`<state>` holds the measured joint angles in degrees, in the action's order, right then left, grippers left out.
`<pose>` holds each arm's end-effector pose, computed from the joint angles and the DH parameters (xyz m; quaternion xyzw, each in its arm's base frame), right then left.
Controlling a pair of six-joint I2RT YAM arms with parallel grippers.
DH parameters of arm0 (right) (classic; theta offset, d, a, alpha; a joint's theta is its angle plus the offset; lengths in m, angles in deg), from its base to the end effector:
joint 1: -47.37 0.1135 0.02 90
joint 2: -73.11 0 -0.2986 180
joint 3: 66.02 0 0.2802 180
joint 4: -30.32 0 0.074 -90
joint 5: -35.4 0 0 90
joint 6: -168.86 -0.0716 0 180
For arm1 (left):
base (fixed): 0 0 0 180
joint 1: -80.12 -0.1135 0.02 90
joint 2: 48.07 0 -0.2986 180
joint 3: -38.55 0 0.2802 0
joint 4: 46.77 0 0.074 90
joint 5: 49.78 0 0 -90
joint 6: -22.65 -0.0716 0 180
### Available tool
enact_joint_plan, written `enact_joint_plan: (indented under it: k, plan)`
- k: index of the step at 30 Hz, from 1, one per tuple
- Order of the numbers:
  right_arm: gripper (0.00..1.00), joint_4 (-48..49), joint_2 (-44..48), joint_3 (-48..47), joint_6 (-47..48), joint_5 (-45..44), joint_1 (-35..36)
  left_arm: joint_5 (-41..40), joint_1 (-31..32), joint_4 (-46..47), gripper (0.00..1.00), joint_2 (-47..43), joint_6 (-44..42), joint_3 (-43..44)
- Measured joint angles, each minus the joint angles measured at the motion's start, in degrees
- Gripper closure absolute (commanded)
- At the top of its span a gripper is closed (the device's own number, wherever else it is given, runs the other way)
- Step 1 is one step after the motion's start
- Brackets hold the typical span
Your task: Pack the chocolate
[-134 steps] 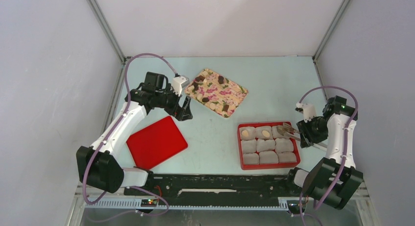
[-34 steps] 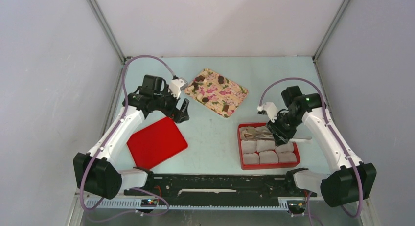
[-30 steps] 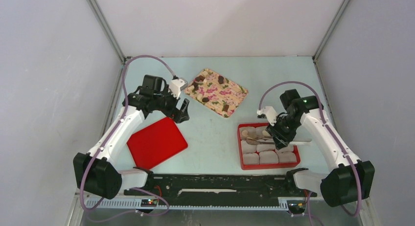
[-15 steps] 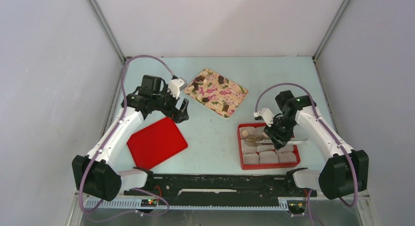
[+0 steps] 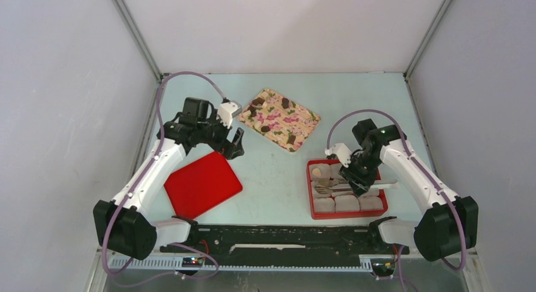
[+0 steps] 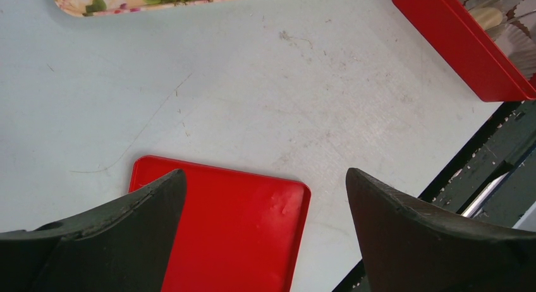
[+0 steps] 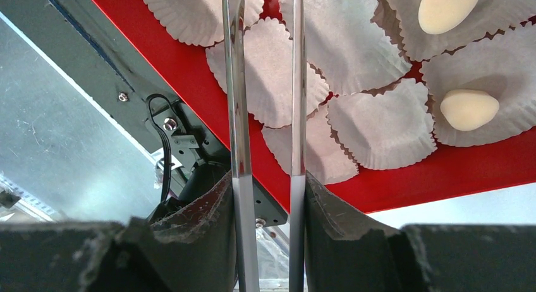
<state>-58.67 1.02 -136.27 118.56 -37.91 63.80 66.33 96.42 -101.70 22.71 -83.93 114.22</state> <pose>0.1919 0.0780 0.2461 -0.4646 0.8735 0.1436 0.0223 0.2692 -0.1116 0.3133 0.3331 0.8562 -0.2115 0.3334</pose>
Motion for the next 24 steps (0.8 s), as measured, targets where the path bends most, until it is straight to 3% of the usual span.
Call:
enact_joint_plan:
  k: [24]
  plan:
    - [0.57,2.54,-0.83,0.94,-2.19,-3.89,1.84,0.02,0.00,0.00,0.00,-0.09,-0.26,-1.14]
